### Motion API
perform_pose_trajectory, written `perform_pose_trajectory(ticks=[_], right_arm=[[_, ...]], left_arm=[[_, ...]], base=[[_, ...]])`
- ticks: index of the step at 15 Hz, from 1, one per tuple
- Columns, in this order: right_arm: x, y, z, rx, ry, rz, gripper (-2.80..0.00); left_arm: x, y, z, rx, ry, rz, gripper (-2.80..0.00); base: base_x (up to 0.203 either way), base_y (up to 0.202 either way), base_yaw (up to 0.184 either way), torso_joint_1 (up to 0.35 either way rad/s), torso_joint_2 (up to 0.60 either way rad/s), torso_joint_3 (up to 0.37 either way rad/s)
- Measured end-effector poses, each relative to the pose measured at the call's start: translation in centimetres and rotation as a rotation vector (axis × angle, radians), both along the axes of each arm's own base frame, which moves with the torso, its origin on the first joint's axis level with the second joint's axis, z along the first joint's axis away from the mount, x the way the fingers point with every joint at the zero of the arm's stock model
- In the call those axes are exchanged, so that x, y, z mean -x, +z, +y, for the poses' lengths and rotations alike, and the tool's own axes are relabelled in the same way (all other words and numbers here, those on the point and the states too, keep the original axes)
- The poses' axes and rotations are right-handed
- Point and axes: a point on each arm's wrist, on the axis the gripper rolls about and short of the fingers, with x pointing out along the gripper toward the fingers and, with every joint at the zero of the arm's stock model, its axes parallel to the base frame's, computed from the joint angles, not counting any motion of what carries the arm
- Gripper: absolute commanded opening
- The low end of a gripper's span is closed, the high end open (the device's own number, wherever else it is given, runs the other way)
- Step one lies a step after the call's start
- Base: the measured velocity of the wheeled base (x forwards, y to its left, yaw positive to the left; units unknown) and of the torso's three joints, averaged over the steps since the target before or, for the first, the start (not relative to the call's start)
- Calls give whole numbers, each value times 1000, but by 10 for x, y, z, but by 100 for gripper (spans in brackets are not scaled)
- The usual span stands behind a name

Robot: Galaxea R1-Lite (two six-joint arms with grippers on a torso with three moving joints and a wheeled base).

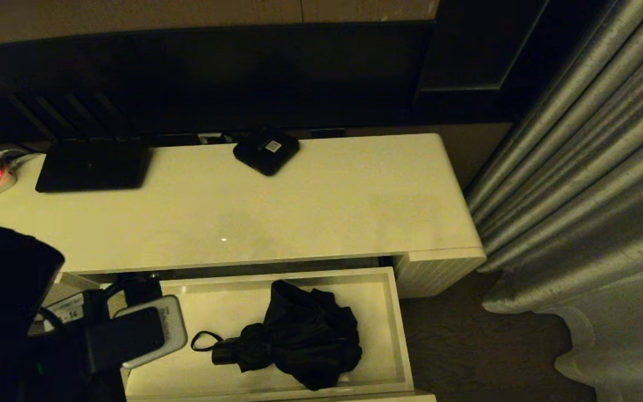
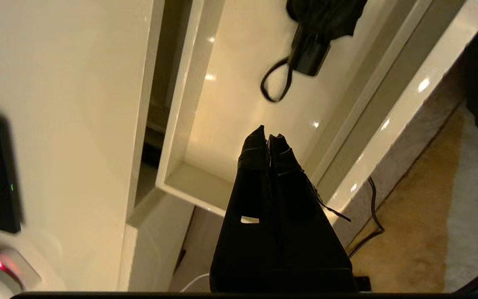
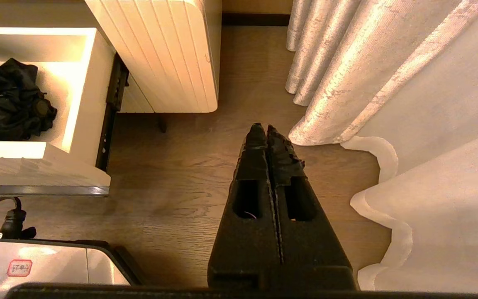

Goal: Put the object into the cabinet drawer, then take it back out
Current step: Close the drawer

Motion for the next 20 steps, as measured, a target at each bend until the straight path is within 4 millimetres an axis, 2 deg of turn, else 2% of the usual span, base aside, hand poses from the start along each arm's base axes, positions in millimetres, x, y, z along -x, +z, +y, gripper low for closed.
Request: perform_pose_trajectory(ticks=[7,14,17,20], right_arm=[[0,0,0,0,0,0,-280],[0,0,0,0,0,0,-280],[0,0,0,0,0,0,-280],[0,0,0,0,0,0,-280]], left_arm=[[37,-12,27,14,39,-58,-280],[71,-31,55,-11,134,-20,-280],[83,-46,62,-56,79,10,-280],[87,-54,61,-17,-36,61,-280]], base=[[0,0,0,0,0,0],[0,0,0,0,0,0],[0,0,0,0,0,0],[0,0,0,0,0,0]])
